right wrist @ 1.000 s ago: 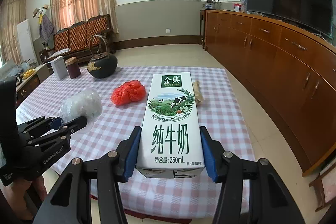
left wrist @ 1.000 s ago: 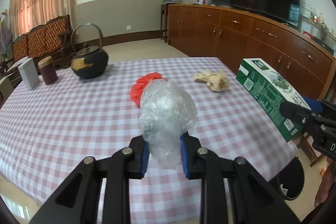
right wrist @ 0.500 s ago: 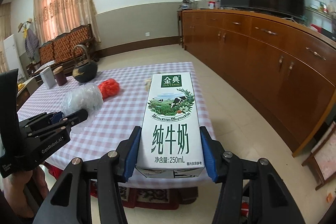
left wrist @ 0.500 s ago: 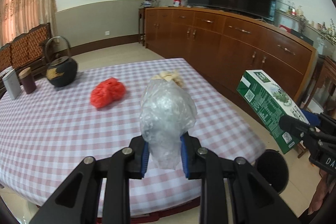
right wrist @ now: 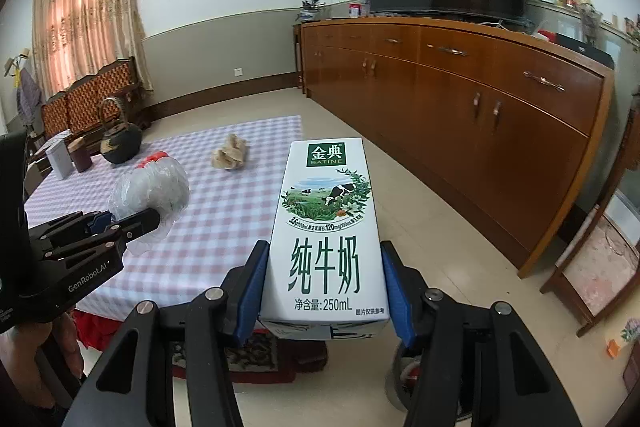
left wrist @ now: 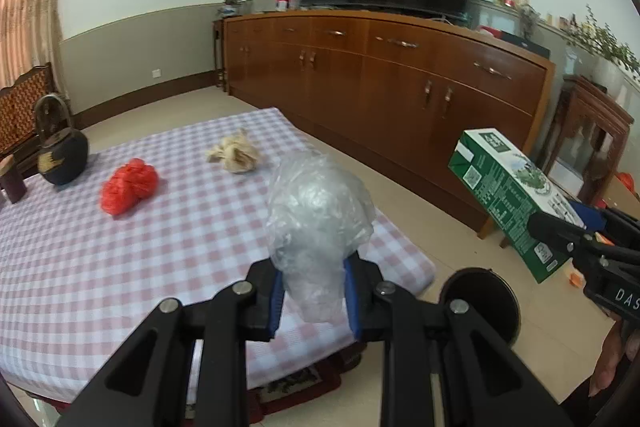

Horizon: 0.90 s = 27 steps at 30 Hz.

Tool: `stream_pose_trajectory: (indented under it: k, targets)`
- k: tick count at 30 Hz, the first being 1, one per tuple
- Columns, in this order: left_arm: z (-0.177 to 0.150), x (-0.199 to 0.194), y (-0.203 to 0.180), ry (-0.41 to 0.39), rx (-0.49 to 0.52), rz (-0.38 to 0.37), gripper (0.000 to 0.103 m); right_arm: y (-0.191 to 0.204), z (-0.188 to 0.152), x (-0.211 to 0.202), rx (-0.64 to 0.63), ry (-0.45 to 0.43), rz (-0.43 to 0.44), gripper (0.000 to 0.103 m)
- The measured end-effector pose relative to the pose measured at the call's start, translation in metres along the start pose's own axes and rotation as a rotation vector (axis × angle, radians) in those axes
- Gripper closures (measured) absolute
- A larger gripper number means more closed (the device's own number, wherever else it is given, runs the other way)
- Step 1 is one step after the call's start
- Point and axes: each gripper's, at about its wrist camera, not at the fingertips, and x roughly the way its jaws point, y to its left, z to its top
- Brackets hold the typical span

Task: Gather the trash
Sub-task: 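Lift the plastic bag and milk carton and carry them toward the bin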

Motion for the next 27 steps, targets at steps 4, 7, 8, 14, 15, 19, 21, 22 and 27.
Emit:
stream_pose_trajectory:
  k: [4,7,8,14,15,19,21,22,27]
  targets:
    - [-0.003,0.004,-0.020,0.010,0.025,-0.032,0.077,-0.022,-0.012,-0.007,0.020,0.010,-0.029,0.047]
    - [-0.005,0.007,-0.037,0.019,0.048,-0.059,0.077,-0.038,-0.019,-0.011,0.040,0.018,-0.049,0.047]
    - [-0.005,0.008,-0.042,0.022,0.054,-0.066,0.077,-0.043,-0.021,-0.013,0.046,0.020,-0.054,0.047]
    - [-0.007,0.017,-0.073,0.038,0.094,-0.115,0.077,-0.072,-0.036,-0.022,0.060,0.026,-0.082,0.047]
    - [-0.007,0.019,-0.079,0.042,0.102,-0.125,0.077,-0.075,-0.037,-0.024,0.062,0.027,-0.085,0.047]
    - [-0.012,0.028,-0.100,0.060,0.129,-0.165,0.077,-0.096,-0.046,-0.029,0.079,0.040,-0.106,0.047]
    - [-0.014,0.033,-0.110,0.071,0.143,-0.184,0.077,-0.108,-0.053,-0.031,0.087,0.046,-0.123,0.047]
    - [-0.016,0.036,-0.116,0.079,0.149,-0.201,0.077,-0.114,-0.056,-0.033,0.090,0.050,-0.132,0.047]
    - [-0.027,0.048,-0.144,0.114,0.182,-0.250,0.077,-0.141,-0.071,-0.037,0.121,0.076,-0.165,0.047]
